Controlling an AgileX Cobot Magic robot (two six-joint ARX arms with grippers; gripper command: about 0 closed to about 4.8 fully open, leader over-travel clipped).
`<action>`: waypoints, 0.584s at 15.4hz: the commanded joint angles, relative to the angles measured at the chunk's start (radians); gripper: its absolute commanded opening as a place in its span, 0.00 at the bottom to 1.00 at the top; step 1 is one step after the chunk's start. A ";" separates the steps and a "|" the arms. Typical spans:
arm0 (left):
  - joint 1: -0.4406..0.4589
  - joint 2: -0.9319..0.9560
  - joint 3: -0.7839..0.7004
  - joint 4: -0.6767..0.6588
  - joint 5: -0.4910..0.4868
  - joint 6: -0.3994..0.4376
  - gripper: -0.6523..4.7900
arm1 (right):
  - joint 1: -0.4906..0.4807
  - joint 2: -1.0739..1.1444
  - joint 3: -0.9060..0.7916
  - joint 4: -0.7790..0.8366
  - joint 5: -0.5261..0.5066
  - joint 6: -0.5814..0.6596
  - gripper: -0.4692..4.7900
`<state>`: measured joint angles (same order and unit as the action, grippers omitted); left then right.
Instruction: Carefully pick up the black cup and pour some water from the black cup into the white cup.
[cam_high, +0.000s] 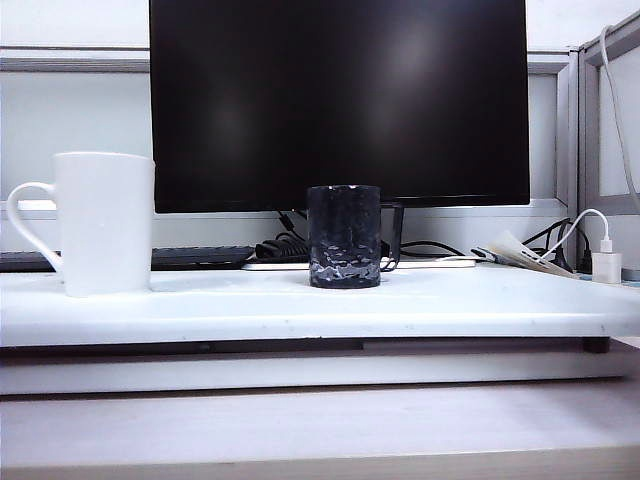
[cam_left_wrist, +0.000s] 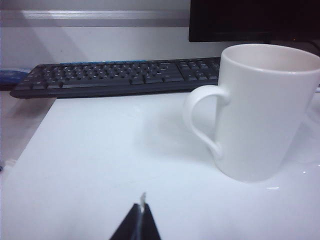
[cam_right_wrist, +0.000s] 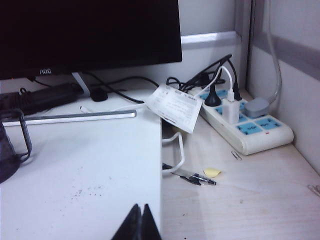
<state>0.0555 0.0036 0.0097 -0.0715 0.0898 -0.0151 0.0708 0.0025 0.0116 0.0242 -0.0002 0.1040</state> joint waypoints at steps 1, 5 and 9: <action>0.002 0.000 0.001 0.001 0.004 0.006 0.11 | 0.000 0.000 -0.005 0.014 -0.001 0.000 0.08; 0.002 0.000 0.002 -0.001 0.004 0.006 0.11 | 0.000 0.000 -0.002 0.014 0.000 0.001 0.08; 0.002 0.000 0.069 0.032 0.069 -0.072 0.96 | 0.000 0.001 0.202 -0.056 -0.070 0.001 0.66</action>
<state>0.0555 0.0044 0.0498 -0.0731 0.1246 -0.0612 0.0719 0.0032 0.1581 -0.0296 -0.0574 0.1040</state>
